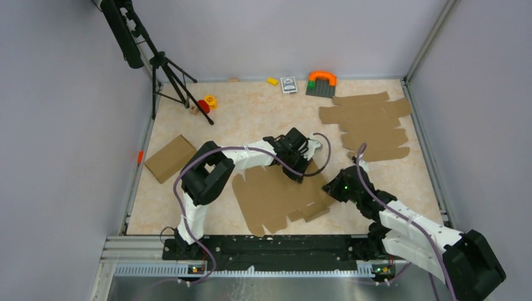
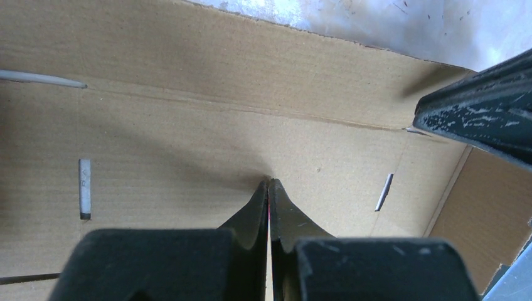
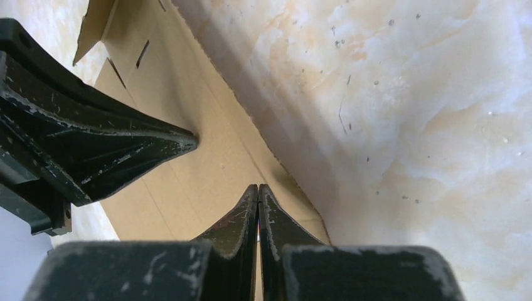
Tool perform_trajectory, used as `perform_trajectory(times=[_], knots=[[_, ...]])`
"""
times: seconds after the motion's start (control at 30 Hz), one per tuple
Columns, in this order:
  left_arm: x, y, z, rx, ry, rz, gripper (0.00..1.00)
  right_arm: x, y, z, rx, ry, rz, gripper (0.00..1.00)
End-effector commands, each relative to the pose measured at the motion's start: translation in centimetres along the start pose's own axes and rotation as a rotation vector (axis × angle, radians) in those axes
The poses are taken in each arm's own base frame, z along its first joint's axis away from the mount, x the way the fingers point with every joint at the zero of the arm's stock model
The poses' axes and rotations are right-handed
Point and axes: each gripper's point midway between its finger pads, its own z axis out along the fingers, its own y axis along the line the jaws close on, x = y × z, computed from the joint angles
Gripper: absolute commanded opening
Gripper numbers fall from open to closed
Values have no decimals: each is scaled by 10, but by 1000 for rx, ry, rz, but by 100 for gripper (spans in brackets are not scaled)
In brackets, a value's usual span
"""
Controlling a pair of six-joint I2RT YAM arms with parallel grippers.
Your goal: Fold the paper box
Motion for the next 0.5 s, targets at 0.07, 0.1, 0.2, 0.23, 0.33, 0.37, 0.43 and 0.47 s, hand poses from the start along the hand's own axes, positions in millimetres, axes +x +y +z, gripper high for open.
perform_trajectory(times=[0.07,0.1,0.2,0.23,0.33,0.37,0.43,0.47], knots=[[11,3,6,-5,40,17,0,-21,23,-12,-115,-12,-104,0],[12,4,5,-14,44,15,0,-25,20,-16,-83,-21,-120,0],[14,8,4,-35,51,9,0,-37,-4,-33,79,-63,-106,0],[15,8,4,-37,51,9,0,-42,-15,-39,140,-92,-80,0],[15,8,2,-43,44,5,0,-41,-35,-53,219,-110,-57,0],[16,8,1,-45,43,4,0,-38,-41,-56,239,-103,-47,0],[15,8,0,-46,38,4,0,-28,-54,-58,282,-78,-20,0],[15,7,0,-44,36,2,0,-22,-59,-57,294,-59,-13,0]])
